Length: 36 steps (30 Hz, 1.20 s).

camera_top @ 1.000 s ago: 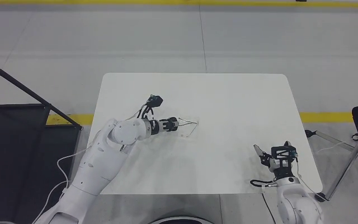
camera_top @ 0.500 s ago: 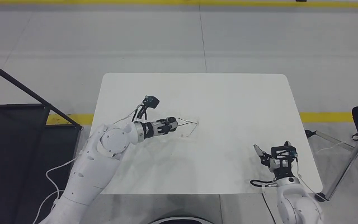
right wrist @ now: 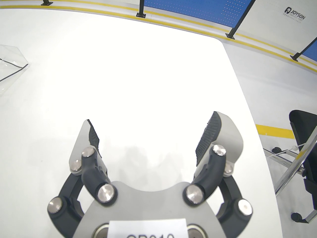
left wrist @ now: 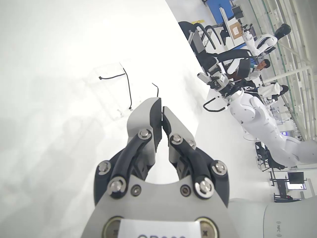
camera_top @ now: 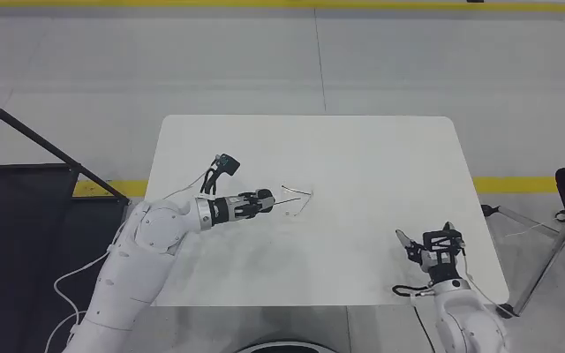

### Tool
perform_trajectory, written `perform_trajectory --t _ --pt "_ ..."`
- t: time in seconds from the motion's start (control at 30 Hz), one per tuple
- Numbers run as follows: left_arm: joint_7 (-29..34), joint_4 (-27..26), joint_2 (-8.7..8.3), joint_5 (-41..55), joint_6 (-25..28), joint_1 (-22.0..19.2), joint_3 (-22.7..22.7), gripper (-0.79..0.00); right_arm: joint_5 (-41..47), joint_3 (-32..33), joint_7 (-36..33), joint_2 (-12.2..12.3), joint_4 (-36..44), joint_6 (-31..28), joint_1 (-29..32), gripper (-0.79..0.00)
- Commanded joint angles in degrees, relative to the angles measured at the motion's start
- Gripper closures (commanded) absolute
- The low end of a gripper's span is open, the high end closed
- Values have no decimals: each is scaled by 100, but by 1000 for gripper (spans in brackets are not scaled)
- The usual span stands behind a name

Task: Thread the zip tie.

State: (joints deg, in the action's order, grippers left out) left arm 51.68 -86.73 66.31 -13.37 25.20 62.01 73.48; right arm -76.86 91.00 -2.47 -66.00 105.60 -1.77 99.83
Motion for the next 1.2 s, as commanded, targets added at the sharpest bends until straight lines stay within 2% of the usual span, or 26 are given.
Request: perform_trajectory --t 0.0,0.2,0.4,0.63,0.73,0.87,1.03,1.17 --pt "0 0 0 -1 0 0 -1 0 -3 -23 -148 -1 194 -88 70 -785" --pt "0 0 0 -1 0 0 -1 0 56 -211 -1056 -2 759 -398 124 -785" --pt "-109 -150 -12 120 129 95 38 0 56 -211 -1056 -2 759 -398 124 -785" --pt "619 -55 -99 1071 580 26 191 0 77 -224 -1014 -2 707 -509 135 -785" --pt "866 9 -130 1300 501 -110 227 0 307 -300 -1279 4 674 -905 13 -785" --pt "1122 -196 -191 1185 429 -134 303 0 901 -559 -1940 10 524 -1678 -403 -785" --pt "1295 -383 -279 1309 784 137 495 0 2005 -838 -2756 -2 141 -2257 -1044 -785" --pt "1582 -290 -341 1868 1158 266 564 0 2982 -984 -3314 20 -176 -3032 -1439 -785"
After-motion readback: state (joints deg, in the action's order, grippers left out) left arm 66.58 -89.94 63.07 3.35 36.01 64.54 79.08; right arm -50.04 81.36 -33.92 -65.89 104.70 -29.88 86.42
